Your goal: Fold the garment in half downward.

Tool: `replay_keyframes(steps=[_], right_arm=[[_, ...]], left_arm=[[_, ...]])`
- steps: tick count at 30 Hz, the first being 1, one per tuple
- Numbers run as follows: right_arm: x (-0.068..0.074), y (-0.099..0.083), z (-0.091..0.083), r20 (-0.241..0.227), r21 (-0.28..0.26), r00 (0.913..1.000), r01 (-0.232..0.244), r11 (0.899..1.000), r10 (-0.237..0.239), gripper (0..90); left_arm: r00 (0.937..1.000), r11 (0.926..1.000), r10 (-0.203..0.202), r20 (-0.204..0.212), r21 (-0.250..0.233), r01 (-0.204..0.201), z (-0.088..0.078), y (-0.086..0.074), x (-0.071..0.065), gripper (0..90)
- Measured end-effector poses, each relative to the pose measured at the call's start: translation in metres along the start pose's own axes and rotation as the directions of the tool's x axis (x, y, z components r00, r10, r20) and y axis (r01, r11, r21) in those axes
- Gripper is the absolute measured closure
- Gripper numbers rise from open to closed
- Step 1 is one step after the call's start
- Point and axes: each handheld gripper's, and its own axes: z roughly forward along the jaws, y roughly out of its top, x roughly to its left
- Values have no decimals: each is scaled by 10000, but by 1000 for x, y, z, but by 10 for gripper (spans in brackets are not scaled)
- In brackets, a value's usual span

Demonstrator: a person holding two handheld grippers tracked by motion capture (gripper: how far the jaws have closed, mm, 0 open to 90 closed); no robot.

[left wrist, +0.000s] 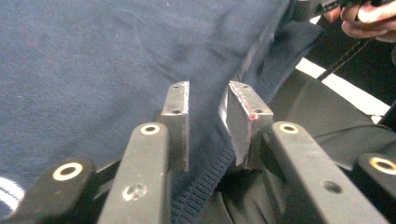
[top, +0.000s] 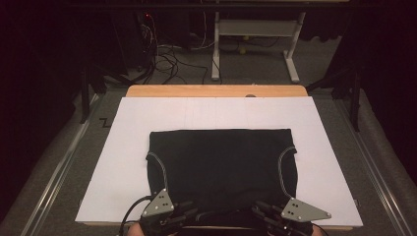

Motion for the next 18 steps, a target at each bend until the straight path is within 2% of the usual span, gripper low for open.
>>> replay_keyframes(steps=[7,12,18], right_arm=[[-1,3,-3,196,-298,9998,-77,9995,82,687],[-5,3,0,471,-317,9987,-164,9994,179,614],[-15,1,3,1050,-317,9932,-467,9984,498,499]], left_arm=[[9995,9997,-225,-213,-45,224,-2,-2,8,636],[9985,9997,-245,-491,-18,244,0,-2,14,610],[9945,9976,-691,-784,-21,691,1,-5,29,555]])
